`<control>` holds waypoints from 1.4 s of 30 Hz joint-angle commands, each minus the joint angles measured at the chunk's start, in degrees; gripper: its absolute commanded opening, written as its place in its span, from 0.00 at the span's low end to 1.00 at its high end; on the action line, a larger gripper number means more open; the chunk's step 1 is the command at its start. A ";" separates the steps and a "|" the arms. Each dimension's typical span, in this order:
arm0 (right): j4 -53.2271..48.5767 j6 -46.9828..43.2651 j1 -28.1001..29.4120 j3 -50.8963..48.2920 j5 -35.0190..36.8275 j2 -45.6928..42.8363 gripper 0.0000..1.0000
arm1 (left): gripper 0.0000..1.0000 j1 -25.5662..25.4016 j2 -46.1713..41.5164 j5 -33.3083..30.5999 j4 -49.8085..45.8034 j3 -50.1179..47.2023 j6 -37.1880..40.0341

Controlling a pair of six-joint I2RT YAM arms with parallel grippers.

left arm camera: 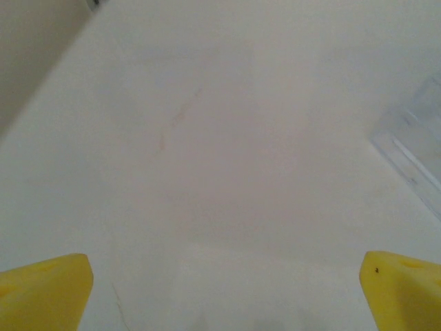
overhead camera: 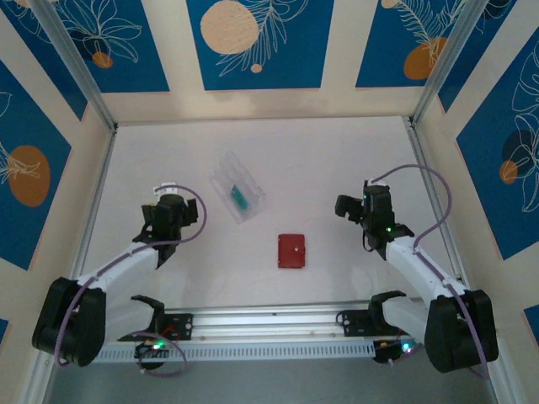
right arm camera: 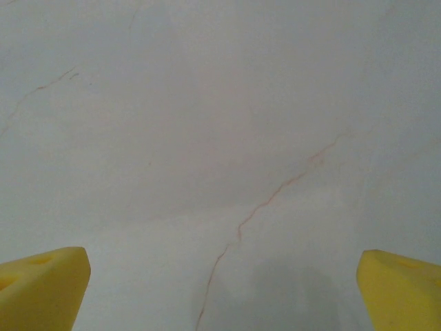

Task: Put the credit cards into the card holder

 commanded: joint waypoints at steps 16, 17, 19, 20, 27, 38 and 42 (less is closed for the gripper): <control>38.24 -13.59 -6.71 -3.07 -8.81 18.71 0.99 | 1.00 14.45 17.97 17.71 48.85 -11.45 9.18; 40.84 -13.63 -6.87 -3.84 -7.86 19.72 0.99 | 1.00 14.70 19.09 20.46 47.84 -11.03 9.40; 44.38 -11.30 -8.14 -4.98 -6.77 21.34 0.99 | 1.00 14.51 24.93 20.71 55.14 -10.33 11.02; 45.51 -10.45 -8.86 -5.29 -7.38 22.20 0.99 | 1.00 14.55 22.00 20.82 47.96 -9.20 10.09; 49.35 -11.89 -9.88 -5.43 -13.68 26.29 0.99 | 1.00 13.89 22.85 20.39 43.08 -6.05 11.18; 48.49 -12.96 -9.65 -4.82 -15.59 26.32 0.99 | 1.00 13.30 22.89 19.56 43.03 -5.92 11.61; 48.42 -12.96 -9.70 -4.83 -15.63 26.33 0.99 | 1.00 13.13 22.90 25.64 42.48 -5.56 14.00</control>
